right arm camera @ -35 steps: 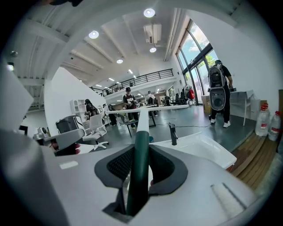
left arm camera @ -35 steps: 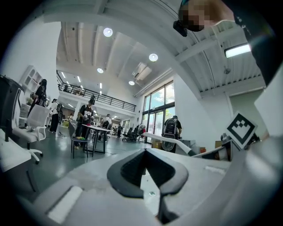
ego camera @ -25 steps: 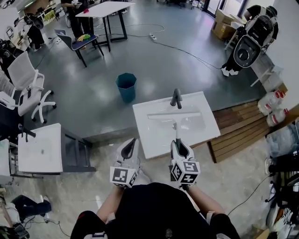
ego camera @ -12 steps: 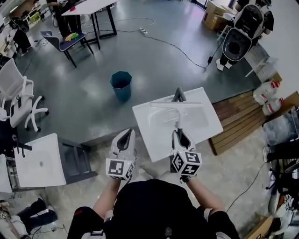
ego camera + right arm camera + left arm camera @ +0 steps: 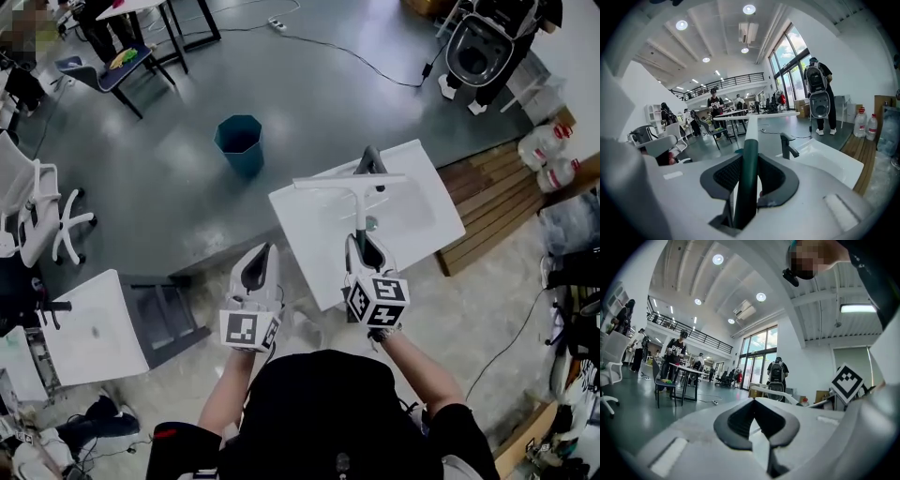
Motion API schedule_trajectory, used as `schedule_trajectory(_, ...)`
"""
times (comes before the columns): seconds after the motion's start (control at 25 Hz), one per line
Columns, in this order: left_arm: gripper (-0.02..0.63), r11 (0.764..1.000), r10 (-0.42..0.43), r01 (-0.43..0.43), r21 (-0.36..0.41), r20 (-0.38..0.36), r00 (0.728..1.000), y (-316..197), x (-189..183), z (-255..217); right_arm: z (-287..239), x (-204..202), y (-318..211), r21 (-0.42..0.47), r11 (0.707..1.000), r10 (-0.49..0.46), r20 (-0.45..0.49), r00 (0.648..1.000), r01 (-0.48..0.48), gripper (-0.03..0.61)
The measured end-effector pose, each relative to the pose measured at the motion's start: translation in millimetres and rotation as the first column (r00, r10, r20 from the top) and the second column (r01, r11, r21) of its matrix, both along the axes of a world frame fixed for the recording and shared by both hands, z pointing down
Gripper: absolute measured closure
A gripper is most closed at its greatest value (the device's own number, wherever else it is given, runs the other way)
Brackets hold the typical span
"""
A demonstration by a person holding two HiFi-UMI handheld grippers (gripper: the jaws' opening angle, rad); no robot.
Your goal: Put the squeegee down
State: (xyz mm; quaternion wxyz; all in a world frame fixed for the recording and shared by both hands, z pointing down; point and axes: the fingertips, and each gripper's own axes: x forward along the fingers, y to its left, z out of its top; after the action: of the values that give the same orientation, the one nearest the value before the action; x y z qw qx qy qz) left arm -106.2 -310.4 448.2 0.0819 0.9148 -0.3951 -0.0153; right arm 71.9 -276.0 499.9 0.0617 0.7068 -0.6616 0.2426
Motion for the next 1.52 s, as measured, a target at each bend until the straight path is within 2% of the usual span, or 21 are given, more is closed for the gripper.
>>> schedule_trajectory(0.28, 0.612, 1.000, -0.003, 0.003, -0.017, 0.001, 1.000, -12.1, 13.1, 9.2, 31.7, -6.1, -27.3, -0.050, 0.999, -0.017, 0.017, 1.000, 0.018, 0.480)
schedule_trajectory(0.68, 0.612, 0.996, -0.067, 0.068, -0.061, 0.016, 0.998, -21.3, -4.7, 27.9, 94.9, -18.0, -58.8, -0.150, 0.988, -0.015, 0.021, 1.000, 0.018, 0.480)
schedule_trajectory(1.0, 0.612, 0.989, -0.114, 0.116, -0.094, 0.028, 0.993, -23.8, -15.4, 40.2, 143.6, -16.9, -70.8, -0.235, 0.971, 0.050, 0.039, 0.998, -0.039, 0.480)
schedule_trajectory(1.52, 0.612, 0.984, -0.100, 0.108, -0.143, 0.060, 0.993, -25.3, -10.3, 61.7, 201.8, -16.5, -78.0, -0.349, 0.932, 0.124, 0.053, 0.991, -0.098, 0.480)
